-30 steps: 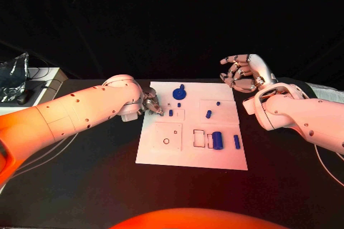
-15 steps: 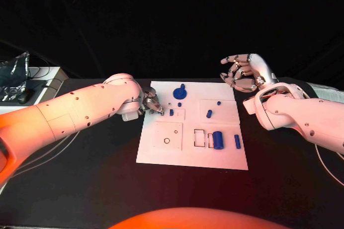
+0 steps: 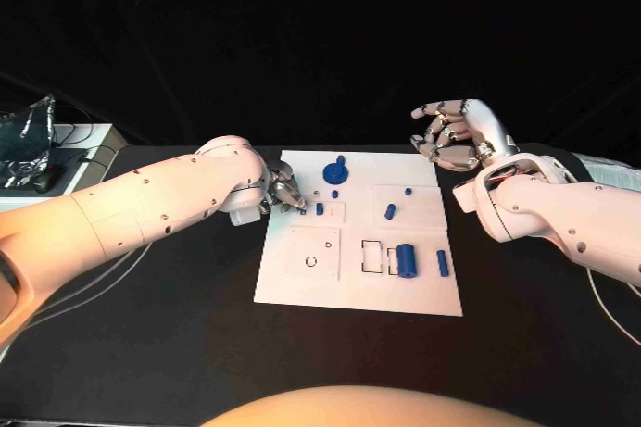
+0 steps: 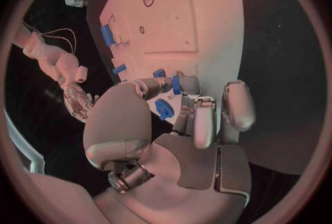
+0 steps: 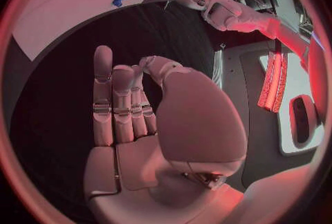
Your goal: Assemble the parts on the task board
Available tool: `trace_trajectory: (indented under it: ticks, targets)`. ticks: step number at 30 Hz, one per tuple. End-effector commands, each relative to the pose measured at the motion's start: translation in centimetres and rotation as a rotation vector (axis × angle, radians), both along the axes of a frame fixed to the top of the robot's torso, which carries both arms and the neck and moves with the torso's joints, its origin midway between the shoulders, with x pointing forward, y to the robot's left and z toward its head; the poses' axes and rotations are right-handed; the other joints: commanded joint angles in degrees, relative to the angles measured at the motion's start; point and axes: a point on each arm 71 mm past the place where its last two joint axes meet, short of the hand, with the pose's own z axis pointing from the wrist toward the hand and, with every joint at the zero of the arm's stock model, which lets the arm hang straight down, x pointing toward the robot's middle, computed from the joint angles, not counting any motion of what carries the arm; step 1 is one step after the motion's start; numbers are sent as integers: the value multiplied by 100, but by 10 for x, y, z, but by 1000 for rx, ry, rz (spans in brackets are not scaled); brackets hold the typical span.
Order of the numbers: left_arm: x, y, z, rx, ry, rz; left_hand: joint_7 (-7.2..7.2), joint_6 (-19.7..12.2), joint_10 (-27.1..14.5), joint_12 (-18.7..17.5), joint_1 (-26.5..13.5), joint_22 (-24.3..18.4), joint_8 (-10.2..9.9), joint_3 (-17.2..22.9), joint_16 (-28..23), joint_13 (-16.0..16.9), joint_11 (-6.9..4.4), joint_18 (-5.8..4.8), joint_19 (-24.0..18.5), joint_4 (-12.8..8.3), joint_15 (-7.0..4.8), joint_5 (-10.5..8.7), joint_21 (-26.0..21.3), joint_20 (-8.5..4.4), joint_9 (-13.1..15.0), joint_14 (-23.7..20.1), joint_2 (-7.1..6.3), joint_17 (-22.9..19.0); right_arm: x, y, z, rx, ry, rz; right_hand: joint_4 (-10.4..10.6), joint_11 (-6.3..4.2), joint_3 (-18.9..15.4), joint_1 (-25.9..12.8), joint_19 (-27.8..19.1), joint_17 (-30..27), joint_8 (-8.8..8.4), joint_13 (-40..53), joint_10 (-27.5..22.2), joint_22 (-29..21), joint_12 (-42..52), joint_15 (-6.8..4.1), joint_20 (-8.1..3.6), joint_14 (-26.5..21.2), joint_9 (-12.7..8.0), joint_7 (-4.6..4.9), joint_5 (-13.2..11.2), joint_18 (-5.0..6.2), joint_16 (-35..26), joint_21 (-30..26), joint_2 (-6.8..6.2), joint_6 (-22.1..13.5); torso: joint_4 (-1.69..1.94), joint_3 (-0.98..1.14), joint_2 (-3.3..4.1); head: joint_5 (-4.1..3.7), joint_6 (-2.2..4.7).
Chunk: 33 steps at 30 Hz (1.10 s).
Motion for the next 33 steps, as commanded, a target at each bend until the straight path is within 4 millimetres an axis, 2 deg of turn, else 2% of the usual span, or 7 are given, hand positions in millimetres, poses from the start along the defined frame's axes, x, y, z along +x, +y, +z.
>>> trace_trajectory:
  ticks: [1, 12, 22, 27, 33]
  targets:
    - [-6, -4, -14, 40, 44, -20, 20, -1, 60, 39, 56, 23, -21, 737, 23, 19, -6, -82, 41, -782, 2, -18, 44, 17, 11, 458, 142, 1174, -1, 2, 0, -9, -1, 17, -22, -6, 3, -47, 28, 4, 29, -4, -39, -9, -14, 8, 2, 9, 5, 34, 14, 66, -19, -28, -27, 7, -8, -4, 6, 0, -2]
    - [-7, -4, -17, 96, 42, -39, -1, 2, 86, 40, -25, 31, -13, 633, 30, 9, -16, -83, 43, -785, -2, -29, 49, 21, 9, 464, 80, 1187, -1, 2, 0, -10, 0, 17, -22, -6, 3, -47, 28, 4, 29, -4, -39, -9, -14, 8, 2, 9, 5, 34, 14, 66, -19, -28, -27, 7, 6, -5, 5, -7, -28]
    - [-9, -4, -19, 135, 58, -61, -28, 12, 95, 37, -127, 32, -26, 502, 27, -3, -33, -82, 40, -745, -14, -27, 46, 16, -13, 462, 13, 1181, -1, 2, 0, -10, 1, 18, -22, -6, 3, -47, 28, 4, 29, -4, -39, -9, -14, 8, 2, 9, 5, 34, 14, 66, -19, -28, -27, 7, 3, -7, 0, -5, -54]
    - [-11, -5, -19, 150, 69, -74, -44, 59, 69, 30, -279, 16, -84, 310, 17, -36, -43, -78, 28, -635, -23, -27, 27, 6, -83, 454, -79, 1163, -1, 2, 0, -11, 2, 19, -39, -6, 10, -47, 33, 6, 30, -20, -40, -8, -12, 7, 0, 15, 9, 35, 24, 65, -44, -31, -28, 5, 3, -7, 0, -4, -59]
    - [-12, -5, -20, 161, 81, -83, -43, 96, 63, 39, -360, 13, -130, 172, 15, -38, -43, -78, 27, -554, -23, -30, 20, 4, -137, 452, -127, 1158, -1, 2, 0, -12, 2, 19, -56, -8, 13, -38, 34, 8, 29, -27, -42, -7, -13, 5, -1, 17, 10, 33, 26, 66, -55, -32, -35, 3, 4, -5, 0, 0, -71]
